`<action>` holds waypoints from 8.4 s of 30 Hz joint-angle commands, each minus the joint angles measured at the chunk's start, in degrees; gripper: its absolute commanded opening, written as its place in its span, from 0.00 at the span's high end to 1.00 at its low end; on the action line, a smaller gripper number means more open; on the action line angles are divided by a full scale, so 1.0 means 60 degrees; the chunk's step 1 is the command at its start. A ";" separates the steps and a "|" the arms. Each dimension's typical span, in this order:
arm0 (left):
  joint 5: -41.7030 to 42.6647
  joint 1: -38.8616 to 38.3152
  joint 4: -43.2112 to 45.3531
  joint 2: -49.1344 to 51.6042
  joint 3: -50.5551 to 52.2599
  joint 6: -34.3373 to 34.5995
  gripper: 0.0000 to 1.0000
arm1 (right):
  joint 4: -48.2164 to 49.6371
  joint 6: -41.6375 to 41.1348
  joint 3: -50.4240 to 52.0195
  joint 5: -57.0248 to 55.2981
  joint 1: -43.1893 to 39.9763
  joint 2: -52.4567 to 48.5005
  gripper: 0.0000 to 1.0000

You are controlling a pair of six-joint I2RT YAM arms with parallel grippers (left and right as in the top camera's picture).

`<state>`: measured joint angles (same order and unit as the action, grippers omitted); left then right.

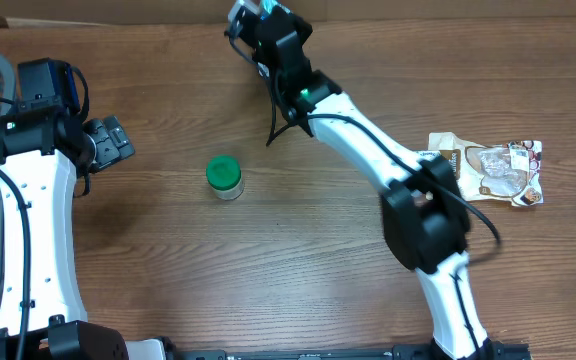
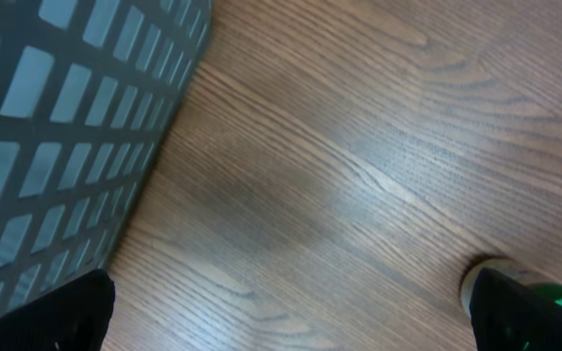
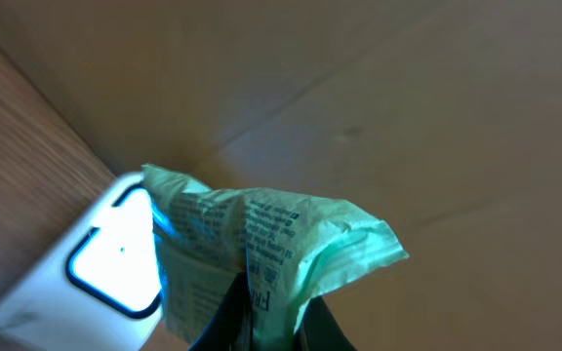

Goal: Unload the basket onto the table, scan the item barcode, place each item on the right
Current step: 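Raise the wipes packet in front of the white scanner, then carry the wipes packet right and release it by the bag, then reach the right gripper over the green-lidded jar, then lower the right gripper and grasp the jar by its green lid, then carry the jar upright toward the white scanner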

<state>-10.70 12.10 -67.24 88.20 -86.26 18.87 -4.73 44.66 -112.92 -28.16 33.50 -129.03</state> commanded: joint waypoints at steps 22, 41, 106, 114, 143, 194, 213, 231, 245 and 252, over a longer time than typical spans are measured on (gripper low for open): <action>0.0036 -0.0015 0.0029 -0.0018 -0.0011 -0.0182 0.00 | -1.1530 -1.2699 0.2131 0.4513 -0.6444 0.4503 0.96; 0.0040 -0.0018 0.0025 -0.0022 -0.0011 -0.0182 0.01 | -1.0065 -1.1854 0.4462 0.5085 -0.8539 0.4506 0.37; 0.0036 -0.0022 0.0025 -0.0018 -0.0011 -0.0182 0.00 | -0.7351 -0.5479 0.0295 0.5275 0.2175 -0.0098 0.07; 0.0040 -0.0022 0.0025 -0.0018 -0.0011 -0.0182 0.00 | -0.7544 -0.6568 0.0055 0.5278 0.2178 0.0397 0.11; 0.0036 -0.0018 0.0025 -0.0018 -0.0011 -0.0182 0.00 | -0.8007 -0.9949 -0.1104 0.4699 0.2736 0.0484 0.14; 0.0036 -0.0018 0.0025 -0.0018 -0.0011 -0.0182 0.01 | -0.7246 -1.1948 -0.1053 0.3515 0.3078 -0.1268 0.41; 0.0036 -0.0022 0.0025 -0.0018 -0.0011 -0.0182 0.00 | -1.0721 -1.5205 -0.1075 0.2149 0.1486 -0.0747 0.45; 0.0040 -0.0022 0.0029 -0.0022 -0.0011 -0.0182 0.00 | -1.1489 -0.7031 -0.2240 0.3716 0.0849 -0.0637 0.00; 0.0036 -0.0018 0.0025 -0.0018 -0.0011 -0.0182 0.00 | -1.0735 -0.3883 -0.1355 0.5151 0.0062 -0.0641 0.00; 0.0036 -0.0022 0.0029 -0.0018 -0.0011 -0.0182 0.00 | -1.0608 -0.4517 -0.1330 0.6218 -0.0375 -0.0641 0.14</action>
<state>-10.72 12.10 -67.24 88.20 -86.26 18.87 -68.55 19.35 -121.38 4.27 32.01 -133.67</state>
